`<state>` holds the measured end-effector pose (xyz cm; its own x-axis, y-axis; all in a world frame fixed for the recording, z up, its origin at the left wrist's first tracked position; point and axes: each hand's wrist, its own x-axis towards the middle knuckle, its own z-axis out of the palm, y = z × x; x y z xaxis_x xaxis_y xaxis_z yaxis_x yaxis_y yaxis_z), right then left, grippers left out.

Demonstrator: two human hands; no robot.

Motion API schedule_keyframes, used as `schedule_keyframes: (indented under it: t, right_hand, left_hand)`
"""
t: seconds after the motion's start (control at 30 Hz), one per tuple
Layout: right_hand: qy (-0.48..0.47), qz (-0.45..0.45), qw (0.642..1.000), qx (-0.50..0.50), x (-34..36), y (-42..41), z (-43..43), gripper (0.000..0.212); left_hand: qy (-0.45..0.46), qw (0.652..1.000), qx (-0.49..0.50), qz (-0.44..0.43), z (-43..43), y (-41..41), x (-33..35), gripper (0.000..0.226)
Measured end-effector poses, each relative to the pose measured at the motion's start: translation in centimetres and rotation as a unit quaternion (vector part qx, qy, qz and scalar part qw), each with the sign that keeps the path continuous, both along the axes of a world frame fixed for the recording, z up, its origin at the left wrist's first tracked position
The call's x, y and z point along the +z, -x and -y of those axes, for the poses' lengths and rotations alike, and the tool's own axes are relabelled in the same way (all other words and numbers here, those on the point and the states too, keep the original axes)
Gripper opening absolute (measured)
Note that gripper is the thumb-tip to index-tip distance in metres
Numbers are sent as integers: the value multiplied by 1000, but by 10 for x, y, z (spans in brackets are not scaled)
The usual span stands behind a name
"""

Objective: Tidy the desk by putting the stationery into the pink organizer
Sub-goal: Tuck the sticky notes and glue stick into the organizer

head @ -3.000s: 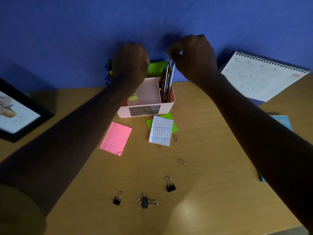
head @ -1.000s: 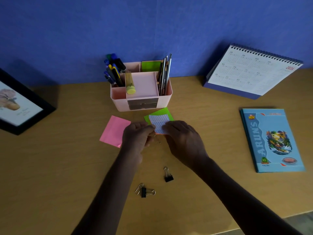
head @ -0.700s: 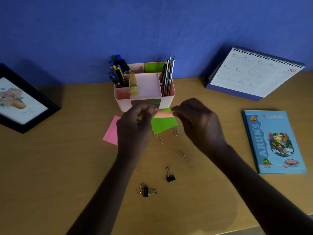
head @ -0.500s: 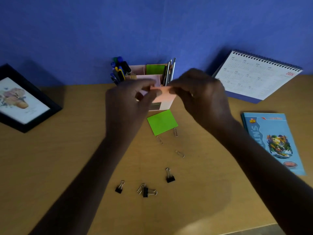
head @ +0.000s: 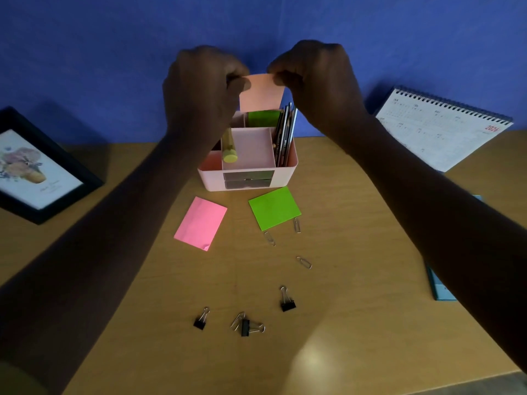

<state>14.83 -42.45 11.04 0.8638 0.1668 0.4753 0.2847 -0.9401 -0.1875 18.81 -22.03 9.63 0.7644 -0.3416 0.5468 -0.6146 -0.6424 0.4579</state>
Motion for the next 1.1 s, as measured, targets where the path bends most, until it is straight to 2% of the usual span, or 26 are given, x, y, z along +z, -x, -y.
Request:
schedule_keyframes:
  t: [0.4,0.53,0.67,0.93,1.1]
  right_hand:
    - [26,-87,995,-42,-27,-7,12,23]
    - [9,-62,996,-61,-32,-3,18,24]
    - [-23,-28,997,-71,-33,6,23,24]
    - [-99,27,991,-88,-46,47,27,14]
    - [-127,15,987,-98,-66,74,27,16]
  left_hand:
    - [-91,994,28,-52,23,-28,-48,22]
    - [-130,989,34,-63,33,-30,-56,13]
    - [-170,980,68,-71,39,-34,-66,18]
    - [-244,960,137,-28,47,-39,-76,18]
    - [-216,966,132,-53,49,-35,-73,12]
